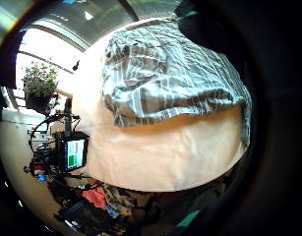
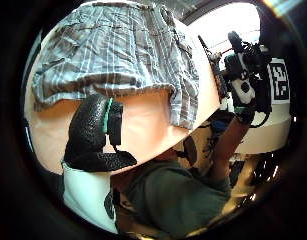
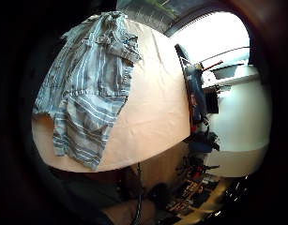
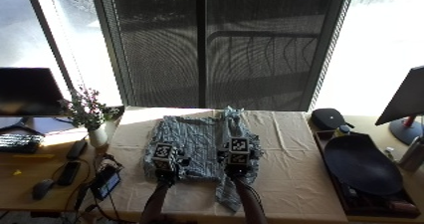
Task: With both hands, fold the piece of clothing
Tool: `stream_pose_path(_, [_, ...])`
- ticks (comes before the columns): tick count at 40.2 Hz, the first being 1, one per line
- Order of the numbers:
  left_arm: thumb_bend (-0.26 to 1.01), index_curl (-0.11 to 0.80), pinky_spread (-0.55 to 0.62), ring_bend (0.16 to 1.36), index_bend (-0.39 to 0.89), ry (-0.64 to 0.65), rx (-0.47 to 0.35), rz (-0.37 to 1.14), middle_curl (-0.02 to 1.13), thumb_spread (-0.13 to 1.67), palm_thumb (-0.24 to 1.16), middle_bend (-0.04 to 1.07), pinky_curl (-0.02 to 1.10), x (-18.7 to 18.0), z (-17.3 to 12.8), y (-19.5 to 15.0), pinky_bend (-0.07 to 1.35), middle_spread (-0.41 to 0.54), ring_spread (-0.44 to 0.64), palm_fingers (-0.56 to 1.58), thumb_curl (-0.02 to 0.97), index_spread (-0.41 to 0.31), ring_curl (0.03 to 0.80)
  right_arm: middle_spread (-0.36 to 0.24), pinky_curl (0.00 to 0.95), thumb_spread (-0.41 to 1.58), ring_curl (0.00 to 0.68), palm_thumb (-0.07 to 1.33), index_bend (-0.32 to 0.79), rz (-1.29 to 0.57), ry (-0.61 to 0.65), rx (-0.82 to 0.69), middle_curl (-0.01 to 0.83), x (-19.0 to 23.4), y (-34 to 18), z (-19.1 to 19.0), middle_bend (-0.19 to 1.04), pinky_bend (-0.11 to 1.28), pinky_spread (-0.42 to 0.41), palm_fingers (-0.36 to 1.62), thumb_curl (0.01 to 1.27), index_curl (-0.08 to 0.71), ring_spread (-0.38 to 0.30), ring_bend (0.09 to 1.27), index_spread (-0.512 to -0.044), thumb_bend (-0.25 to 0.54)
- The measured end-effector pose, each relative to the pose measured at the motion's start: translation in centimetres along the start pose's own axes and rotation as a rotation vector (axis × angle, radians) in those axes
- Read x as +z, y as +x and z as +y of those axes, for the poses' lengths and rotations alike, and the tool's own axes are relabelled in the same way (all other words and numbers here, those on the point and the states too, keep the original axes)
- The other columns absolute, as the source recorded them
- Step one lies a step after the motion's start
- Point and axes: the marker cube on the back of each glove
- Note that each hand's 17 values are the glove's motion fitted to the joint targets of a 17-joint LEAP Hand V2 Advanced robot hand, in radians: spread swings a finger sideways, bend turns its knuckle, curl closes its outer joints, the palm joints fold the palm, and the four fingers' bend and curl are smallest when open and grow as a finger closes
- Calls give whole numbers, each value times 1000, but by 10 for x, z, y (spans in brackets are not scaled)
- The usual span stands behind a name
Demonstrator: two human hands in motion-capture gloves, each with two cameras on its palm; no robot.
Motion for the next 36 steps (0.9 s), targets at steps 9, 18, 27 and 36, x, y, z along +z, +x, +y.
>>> stream_pose_path(9, [198,115,195,444,132,-8,-33,6,207,895,405,240,187,-11,3,-9,494,-24,150,412,181,-67,188,-31,238,1022,89,288,160,0,-1,-17,119,-7,-2,1,181,608,206,151,95,134,120,200,-350,183])
stream_pose_path(18, [146,162,241,471,133,-19,-41,28,261,1039,426,227,211,-19,6,-10,510,-18,182,374,241,-74,221,-30,275,1208,120,282,163,-5,4,-66,165,-21,-15,12,177,630,229,117,134,187,141,199,-388,149])
stream_pose_path(27, [92,198,259,481,134,9,-29,34,302,1095,445,225,227,-24,6,-9,521,-17,196,355,285,-77,239,-25,296,1256,148,285,165,13,-25,-94,197,-21,-13,14,175,635,232,103,170,227,153,200,-400,107])
stream_pose_path(36, [43,226,268,492,135,33,-33,-3,332,1103,474,216,239,-32,12,-20,526,-17,201,339,321,-81,254,-18,316,1171,174,283,141,74,-65,-41,222,-6,22,11,174,656,233,71,203,242,163,212,-403,37])
